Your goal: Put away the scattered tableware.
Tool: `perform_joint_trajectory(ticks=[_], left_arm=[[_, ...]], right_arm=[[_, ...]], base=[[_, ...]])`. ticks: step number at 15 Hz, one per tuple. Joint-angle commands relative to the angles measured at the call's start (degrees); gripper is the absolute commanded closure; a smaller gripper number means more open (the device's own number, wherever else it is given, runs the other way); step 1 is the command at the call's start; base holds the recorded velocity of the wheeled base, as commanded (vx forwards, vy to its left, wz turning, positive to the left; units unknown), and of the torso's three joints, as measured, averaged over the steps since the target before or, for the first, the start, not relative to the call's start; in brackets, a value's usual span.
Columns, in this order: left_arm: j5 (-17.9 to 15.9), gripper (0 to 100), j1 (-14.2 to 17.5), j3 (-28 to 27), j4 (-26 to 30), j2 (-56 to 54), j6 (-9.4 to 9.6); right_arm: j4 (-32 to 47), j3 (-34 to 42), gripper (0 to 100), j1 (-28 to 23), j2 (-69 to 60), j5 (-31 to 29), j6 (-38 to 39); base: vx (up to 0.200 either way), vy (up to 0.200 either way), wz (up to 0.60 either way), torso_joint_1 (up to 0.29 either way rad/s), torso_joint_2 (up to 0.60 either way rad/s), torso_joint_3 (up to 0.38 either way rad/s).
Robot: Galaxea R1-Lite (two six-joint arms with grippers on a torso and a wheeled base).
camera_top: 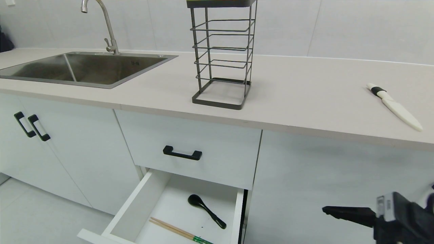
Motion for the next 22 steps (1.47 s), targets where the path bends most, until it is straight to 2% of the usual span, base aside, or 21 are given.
perform_joint_trajectory(ticks=[1,2,4,8,12,14,17,18,22], left_arm=[[0.0,0,0.0,0.0,0.0,0.1,0.0],[0.0,0,0.0,0.0,0.0,0.1,0.0],[0.0,0,0.0,0.0,0.0,0.1,0.0],[0.0,0,0.0,0.0,0.0,0.1,0.0],[0.0,0,0.0,0.0,0.0,0.1,0.0],[0.0,0,0.0,0.0,0.0,0.1,0.0],[0.0,0,0.0,0.0,0.0,0.1,0.0],[0.0,0,0.0,0.0,0.0,0.1,0.0],[0.0,0,0.0,0.0,0.0,0.1,0.0]], right_arm=[[2.0,4.9,0,-3.0,-14.1,2.0,-0.5],[2.7,4.9,0,-3.2,-15.1,2.0,-0.5],[7.8,5.0,0,-8.1,-23.1,2.4,-0.5],[8.7,9.5,0,-13.7,-36.0,3.2,-0.2],[8.4,10.0,0,-27.9,-43.3,3.5,-0.9],[8.5,9.9,0,-35.9,-45.9,6.9,-4.9],[8.4,7.3,0,-46.5,-49.1,12.3,-5.9],[8.4,6.7,0,-48.5,-50.0,13.0,-5.9],[12.2,6.8,0,-49.7,-60.8,13.6,-5.9]], base=[[0.0,0.0,0.0,0.0,0.0,0.0],[0.0,0.0,0.0,0.0,0.0,0.0],[0.0,0.0,0.0,0.0,0.0,0.0],[0.0,0.0,0.0,0.0,0.0,0.0],[0.0,0.0,0.0,0.0,0.0,0.0],[0.0,0.0,0.0,0.0,0.0,0.0],[0.0,0.0,0.0,0.0,0.0,0.0],[0.0,0.0,0.0,0.0,0.0,0.0],[0.0,0.0,0.0,0.0,0.0,0.0]])
